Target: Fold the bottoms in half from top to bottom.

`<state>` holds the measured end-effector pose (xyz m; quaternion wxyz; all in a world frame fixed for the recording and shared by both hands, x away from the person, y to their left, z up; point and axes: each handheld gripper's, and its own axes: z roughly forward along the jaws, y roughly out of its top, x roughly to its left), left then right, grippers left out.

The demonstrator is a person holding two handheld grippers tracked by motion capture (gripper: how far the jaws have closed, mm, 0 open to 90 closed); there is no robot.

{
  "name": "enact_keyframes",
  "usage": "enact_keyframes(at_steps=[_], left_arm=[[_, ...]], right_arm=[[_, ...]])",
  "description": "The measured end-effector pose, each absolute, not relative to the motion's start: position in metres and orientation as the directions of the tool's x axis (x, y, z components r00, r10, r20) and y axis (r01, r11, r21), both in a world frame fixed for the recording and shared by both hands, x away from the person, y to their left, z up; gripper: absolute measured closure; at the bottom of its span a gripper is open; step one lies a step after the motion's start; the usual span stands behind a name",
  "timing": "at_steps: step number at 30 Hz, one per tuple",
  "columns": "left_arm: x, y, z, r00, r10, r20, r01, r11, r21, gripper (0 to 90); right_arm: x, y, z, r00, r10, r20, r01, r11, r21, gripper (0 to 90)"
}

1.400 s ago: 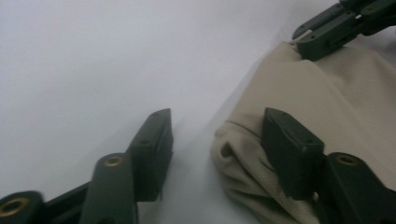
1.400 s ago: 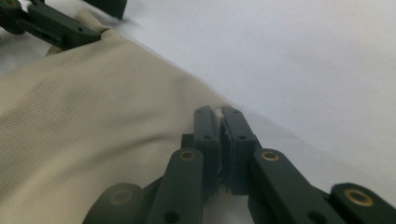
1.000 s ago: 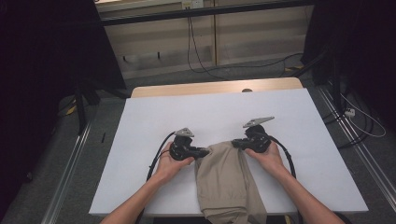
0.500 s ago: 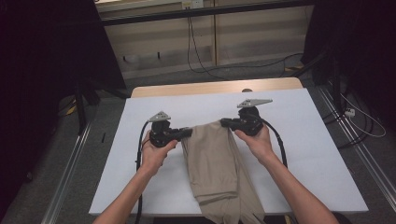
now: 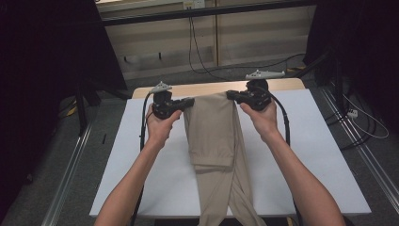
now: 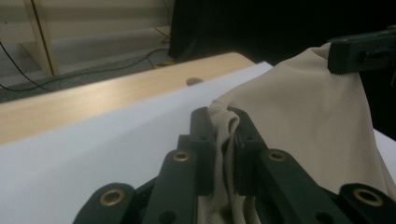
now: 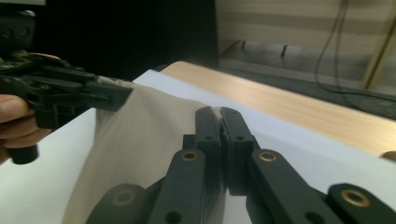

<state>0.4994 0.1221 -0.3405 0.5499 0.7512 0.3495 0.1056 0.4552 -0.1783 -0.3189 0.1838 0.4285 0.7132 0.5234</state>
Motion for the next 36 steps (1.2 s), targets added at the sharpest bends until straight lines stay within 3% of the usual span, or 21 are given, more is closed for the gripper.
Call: enact_keyframes(at_steps=[11,17,18,19,20,21,22,26,28,31,36], left_arm=[[0.550,0.105,-0.309,0.700,0.680,-0.218,0.401,-0.123,0.908,81.9],[0.569,0.100,-0.327,0.678,0.699,-0.228,0.445,-0.144,0.884,81.4],[0.571,0.099,-0.334,0.675,0.700,-0.231,0.455,-0.149,0.878,77.7],[0.572,0.098,-0.340,0.661,0.715,-0.228,0.471,-0.159,0.868,77.7],[0.573,0.097,-0.345,0.643,0.730,-0.233,0.480,-0.147,0.865,68.9],[0.572,0.099,-0.354,0.623,0.744,-0.240,0.504,-0.148,0.851,51.2],[0.572,0.099,-0.354,0.623,0.744,-0.240,0.504,-0.148,0.851,48.3],[0.548,0.111,-0.372,0.653,0.719,-0.239,0.514,-0.189,0.836,39.9],[0.539,0.113,-0.375,0.662,0.713,-0.231,0.510,-0.203,0.836,39.9],[0.505,0.122,-0.387,0.697,0.679,-0.229,0.504,-0.237,0.831,38.9],[0.434,0.134,-0.409,0.757,0.617,-0.218,0.494,-0.321,0.808,38.7]], right_arm=[[0.509,-0.190,-0.290,-0.495,0.852,0.169,0.410,0.058,0.910,87.4],[0.536,-0.191,-0.302,-0.452,0.875,0.175,0.449,0.054,0.892,87.0],[0.544,-0.189,-0.315,-0.428,0.888,0.171,0.476,0.061,0.877,78.6],[0.544,-0.189,-0.315,-0.428,0.888,0.171,0.476,0.061,0.877,78.6],[0.546,-0.188,-0.321,-0.397,0.902,0.167,0.488,0.053,0.871,68.9],[0.548,-0.187,-0.332,-0.369,0.915,0.165,0.509,0.051,0.859,60.3],[0.548,-0.187,-0.332,-0.369,0.915,0.165,0.509,0.051,0.859,60.3],[0.527,-0.189,-0.346,-0.417,0.895,0.161,0.512,0.085,0.855,55.3],[0.518,-0.189,-0.348,-0.434,0.887,0.159,0.512,0.098,0.853,55.3],[0.483,-0.193,-0.358,-0.487,0.853,0.186,0.509,0.105,0.854,55.9],[0.408,-0.191,-0.378,-0.561,0.815,0.146,0.508,0.200,0.837,61.3]])
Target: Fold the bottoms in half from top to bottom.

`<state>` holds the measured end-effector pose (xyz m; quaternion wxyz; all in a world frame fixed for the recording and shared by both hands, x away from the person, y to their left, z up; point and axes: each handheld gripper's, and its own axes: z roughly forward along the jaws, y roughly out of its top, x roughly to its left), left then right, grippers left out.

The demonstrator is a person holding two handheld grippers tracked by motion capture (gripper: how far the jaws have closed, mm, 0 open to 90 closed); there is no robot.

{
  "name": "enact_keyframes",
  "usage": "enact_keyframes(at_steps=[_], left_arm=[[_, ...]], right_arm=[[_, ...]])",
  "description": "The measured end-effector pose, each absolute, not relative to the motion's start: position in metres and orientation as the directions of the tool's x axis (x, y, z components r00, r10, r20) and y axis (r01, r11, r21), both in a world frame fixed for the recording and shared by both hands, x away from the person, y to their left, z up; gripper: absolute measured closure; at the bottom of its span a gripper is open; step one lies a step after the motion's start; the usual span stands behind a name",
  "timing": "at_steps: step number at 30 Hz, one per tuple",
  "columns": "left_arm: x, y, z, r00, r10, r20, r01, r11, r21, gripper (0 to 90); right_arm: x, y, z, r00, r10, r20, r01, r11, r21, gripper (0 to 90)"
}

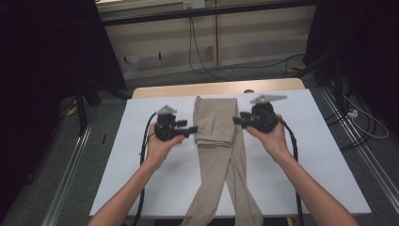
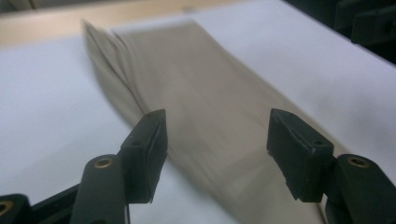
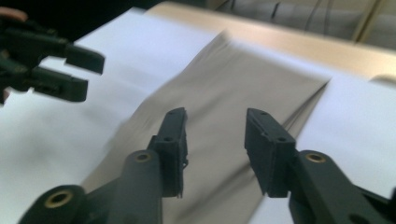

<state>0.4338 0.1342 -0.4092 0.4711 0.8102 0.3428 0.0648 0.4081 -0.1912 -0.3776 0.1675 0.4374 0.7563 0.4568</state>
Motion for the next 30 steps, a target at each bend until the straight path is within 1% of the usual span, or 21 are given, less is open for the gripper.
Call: enact_keyframes(at_steps=[1,2,5,6,7,8,9,10,11,13,14,15,17,18,20,21,22,25,27,29,30], left_arm=[[0.405,0.137,-0.418,0.786,0.576,-0.223,0.492,-0.364,0.791,39.2],[0.405,0.137,-0.418,0.786,0.576,-0.223,0.492,-0.364,0.791,39.9],[0.364,0.140,-0.430,0.822,0.515,-0.242,0.490,-0.424,0.761,42.6],[0.351,0.140,-0.433,0.830,0.501,-0.244,0.488,-0.442,0.752,44.0],[0.340,0.140,-0.435,0.845,0.476,-0.243,0.477,-0.468,0.744,44.0],[0.319,0.139,-0.441,0.866,0.446,-0.227,0.453,-0.504,0.736,45.2],[0.319,0.139,-0.441,0.866,0.446,-0.227,0.453,-0.504,0.736,45.3],[0.304,0.139,-0.448,0.873,0.438,-0.213,0.442,-0.530,0.724,45.2],[0.304,0.139,-0.448,0.873,0.438,-0.213,0.442,-0.530,0.724,45.3],[0.294,0.135,-0.452,0.885,0.418,-0.205,0.429,-0.560,0.709,45.3],[0.292,0.132,-0.453,0.893,0.412,-0.182,0.410,-0.577,0.706,45.3],[0.290,0.129,-0.453,0.898,0.409,-0.162,0.395,-0.587,0.707,45.0],[0.290,0.126,-0.453,0.896,0.422,-0.139,0.389,-0.594,0.704,47.5],[0.291,0.125,-0.452,0.900,0.426,-0.093,0.363,-0.611,0.704,61.1],[0.293,0.127,-0.452,0.901,0.421,-0.109,0.369,-0.609,0.702,69.8],[0.293,0.127,-0.452,0.901,0.421,-0.109,0.369,-0.609,0.702,78.1],[0.294,0.127,-0.452,0.909,0.389,-0.151,0.376,-0.606,0.701,87.9],[0.292,0.125,-0.452,0.917,0.374,-0.142,0.360,-0.616,0.701,89.4],[0.292,0.124,-0.452,0.909,0.371,-0.188,0.389,-0.599,0.700,90.0],[0.293,0.124,-0.450,0.910,0.365,-0.195,0.389,-0.595,0.703,90.0],[0.294,0.125,-0.449,0.907,0.365,-0.209,0.397,-0.582,0.710,90.0]], right_arm=[[0.378,-0.189,-0.386,-0.597,0.791,0.134,0.519,0.254,0.816,65.0],[0.378,-0.189,-0.386,-0.597,0.791,0.134,0.519,0.254,0.816,65.0],[0.332,-0.184,-0.403,-0.619,0.771,0.149,0.551,0.291,0.782,68.6],[0.310,-0.181,-0.413,-0.628,0.756,0.187,0.575,0.288,0.765,71.0],[0.310,-0.181,-0.413,-0.628,0.756,0.187,0.575,0.288,0.765,71.0],[0.288,-0.178,-0.423,-0.634,0.748,0.198,0.590,0.302,0.749,71.0],[0.288,-0.178,-0.423,-0.634,0.748,0.198,0.590,0.302,0.749,71.0],[0.272,-0.175,-0.432,-0.635,0.743,0.211,0.604,0.307,0.735,69.0],[0.272,-0.175,-0.432,-0.635,0.743,0.211,0.604,0.307,0.735,69.0],[0.258,-0.169,-0.439,-0.624,0.769,0.137,0.599,0.359,0.716,64.1],[0.253,-0.168,-0.443,-0.623,0.770,0.134,0.606,0.367,0.706,63.3],[0.245,-0.169,-0.450,-0.610,0.780,0.138,0.621,0.364,0.694,59.2],[0.244,-0.168,-0.452,-0.610,0.784,0.115,0.617,0.380,0.689,58.6],[0.243,-0.167,-0.453,-0.619,0.776,0.126,0.608,0.371,0.701,57.7],[0.244,-0.163,-0.454,-0.616,0.780,0.111,0.600,0.373,0.708,56.7],[0.244,-0.163,-0.454,-0.616,0.780,0.111,0.600,0.373,0.708,56.7],[0.246,-0.159,-0.453,-0.618,0.779,0.104,0.595,0.377,0.710,54.2],[0.249,-0.155,-0.453,-0.618,0.781,0.088,0.589,0.386,0.710,57.4],[0.251,-0.152,-0.453,-0.628,0.776,0.064,0.570,0.403,0.716,67.7],[0.252,-0.151,-0.453,-0.631,0.772,0.070,0.568,0.400,0.719,76.4],[0.253,-0.151,-0.450,-0.643,0.762,0.076,0.554,0.395,0.733,78.2]])
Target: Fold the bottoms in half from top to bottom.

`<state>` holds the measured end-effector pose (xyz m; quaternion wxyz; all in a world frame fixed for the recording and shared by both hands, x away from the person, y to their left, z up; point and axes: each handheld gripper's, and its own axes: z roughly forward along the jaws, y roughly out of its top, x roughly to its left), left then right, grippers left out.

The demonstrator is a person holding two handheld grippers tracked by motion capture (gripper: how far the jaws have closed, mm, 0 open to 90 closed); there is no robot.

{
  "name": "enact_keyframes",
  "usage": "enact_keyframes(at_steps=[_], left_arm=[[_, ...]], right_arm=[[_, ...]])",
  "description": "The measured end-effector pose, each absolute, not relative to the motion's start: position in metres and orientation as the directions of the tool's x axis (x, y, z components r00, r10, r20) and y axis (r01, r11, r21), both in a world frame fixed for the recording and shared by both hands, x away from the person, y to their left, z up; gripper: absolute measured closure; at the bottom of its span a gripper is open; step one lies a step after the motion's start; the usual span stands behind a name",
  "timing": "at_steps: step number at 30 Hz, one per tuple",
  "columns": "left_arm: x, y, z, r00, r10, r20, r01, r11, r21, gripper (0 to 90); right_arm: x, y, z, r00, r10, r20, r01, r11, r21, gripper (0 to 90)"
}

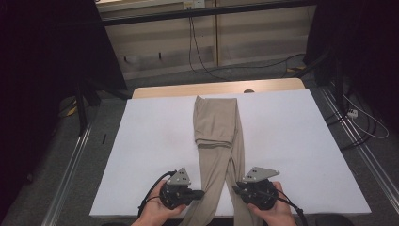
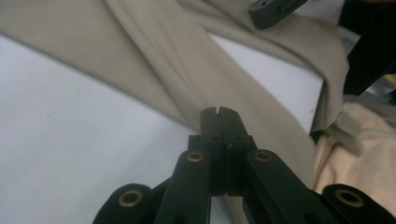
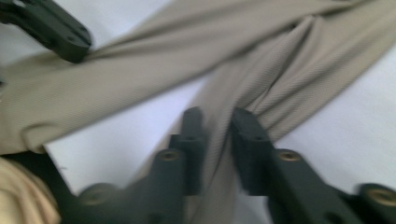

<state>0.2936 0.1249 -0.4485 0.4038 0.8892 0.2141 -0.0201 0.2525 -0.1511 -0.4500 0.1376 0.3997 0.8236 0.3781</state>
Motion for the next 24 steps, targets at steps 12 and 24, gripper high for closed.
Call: enact_keyframes(at_steps=[12,24], left_arm=[[0.292,0.141,-0.428,0.897,0.373,-0.237,0.406,-0.485,0.774,90.0],[0.290,0.143,-0.415,0.894,0.360,-0.265,0.410,-0.423,0.808,90.0]], right_arm=[[0.244,-0.147,-0.451,-0.651,0.758,0.029,0.552,0.448,0.703,66.6],[0.246,-0.133,-0.445,-0.711,0.696,0.101,0.526,0.431,0.733,87.6]])
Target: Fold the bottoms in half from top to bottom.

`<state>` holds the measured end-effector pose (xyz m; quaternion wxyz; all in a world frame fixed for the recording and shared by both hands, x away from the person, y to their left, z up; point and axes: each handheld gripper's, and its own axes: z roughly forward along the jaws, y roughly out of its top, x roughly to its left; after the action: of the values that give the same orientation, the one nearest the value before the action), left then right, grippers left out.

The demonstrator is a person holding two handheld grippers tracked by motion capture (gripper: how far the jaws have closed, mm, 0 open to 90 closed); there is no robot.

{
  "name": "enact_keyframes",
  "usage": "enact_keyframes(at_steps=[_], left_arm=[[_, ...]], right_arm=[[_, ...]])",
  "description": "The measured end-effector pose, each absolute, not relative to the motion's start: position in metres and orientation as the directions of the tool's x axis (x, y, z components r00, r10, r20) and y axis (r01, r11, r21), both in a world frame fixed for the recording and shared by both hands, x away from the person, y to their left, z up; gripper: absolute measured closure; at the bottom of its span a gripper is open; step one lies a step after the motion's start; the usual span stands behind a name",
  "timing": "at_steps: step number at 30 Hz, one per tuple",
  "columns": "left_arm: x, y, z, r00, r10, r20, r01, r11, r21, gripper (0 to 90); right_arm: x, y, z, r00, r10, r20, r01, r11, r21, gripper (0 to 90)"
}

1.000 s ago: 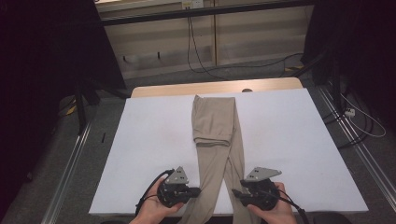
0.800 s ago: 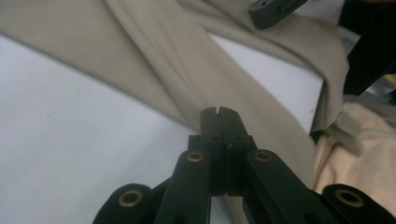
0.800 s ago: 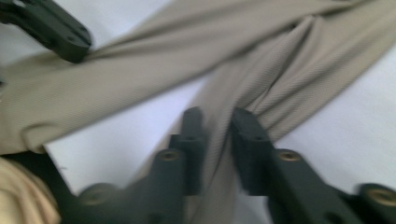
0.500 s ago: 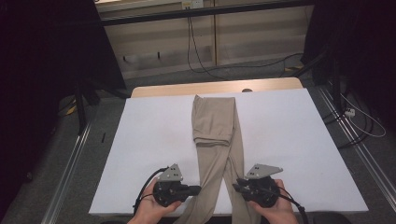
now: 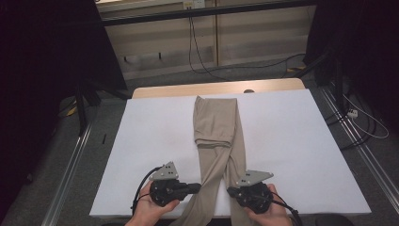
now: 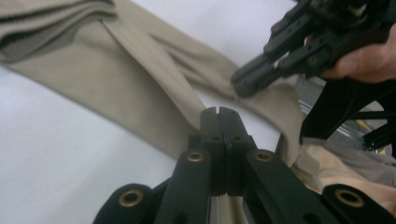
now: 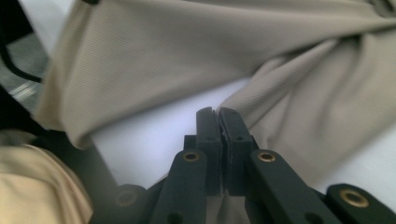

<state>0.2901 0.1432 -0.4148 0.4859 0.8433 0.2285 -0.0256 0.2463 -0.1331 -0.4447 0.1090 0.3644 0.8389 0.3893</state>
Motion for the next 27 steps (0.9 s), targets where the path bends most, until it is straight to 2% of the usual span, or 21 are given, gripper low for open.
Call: enact_keyframes(at_steps=[4,7,8,9,10,15,19,20,22,25,26,27], left_arm=[[0.287,0.139,-0.405,0.902,0.343,-0.262,0.394,-0.408,0.824,90.0],[0.287,0.134,-0.400,0.908,0.325,-0.262,0.384,-0.401,0.832,90.0],[0.287,0.131,-0.399,0.911,0.316,-0.263,0.381,-0.403,0.832,90.0],[0.287,0.131,-0.399,0.911,0.316,-0.263,0.381,-0.403,0.832,90.0],[0.287,0.127,-0.400,0.913,0.310,-0.266,0.381,-0.411,0.828,90.0],[0.281,0.115,-0.404,0.921,0.281,-0.269,0.373,-0.444,0.815,90.0],[0.276,0.098,-0.405,0.933,0.253,-0.256,0.351,-0.475,0.807,90.0],[0.275,0.090,-0.405,0.936,0.241,-0.256,0.344,-0.487,0.802,90.0],[0.275,0.087,-0.406,0.938,0.236,-0.256,0.342,-0.490,0.802,90.0],[0.275,0.076,-0.407,0.940,0.222,-0.259,0.338,-0.499,0.798,90.0],[0.276,0.068,-0.408,0.943,0.211,-0.257,0.330,-0.507,0.796,90.0],[0.276,0.065,-0.409,0.944,0.205,-0.258,0.328,-0.510,0.795,90.0]], right_arm=[[0.257,-0.109,-0.445,-0.736,0.655,0.171,0.549,0.429,0.717,87.4],[0.258,-0.097,-0.448,-0.751,0.638,0.171,0.543,0.449,0.710,86.9],[0.260,-0.089,-0.452,-0.749,0.631,0.202,0.559,0.440,0.702,82.2],[0.260,-0.089,-0.452,-0.749,0.631,0.202,0.559,0.440,0.702,82.2],[0.258,-0.087,-0.453,-0.757,0.620,0.206,0.555,0.443,0.704,77.2],[0.251,-0.108,-0.446,-0.734,0.643,0.221,0.573,0.410,0.710,73.4],[0.242,-0.141,-0.441,-0.668,0.742,0.065,0.537,0.419,0.732,71.5],[0.241,-0.155,-0.442,-0.646,0.760,0.077,0.558,0.400,0.727,67.2],[0.240,-0.158,-0.444,-0.642,0.764,0.063,0.560,0.412,0.719,64.8],[0.240,-0.157,-0.454,-0.656,0.746,0.114,0.575,0.395,0.717,61.6],[0.241,-0.151,-0.457,-0.664,0.744,0.075,0.549,0.416,0.725,63.5],[0.240,-0.147,-0.456,-0.665,0.746,0.030,0.531,0.445,0.721,70.0]])
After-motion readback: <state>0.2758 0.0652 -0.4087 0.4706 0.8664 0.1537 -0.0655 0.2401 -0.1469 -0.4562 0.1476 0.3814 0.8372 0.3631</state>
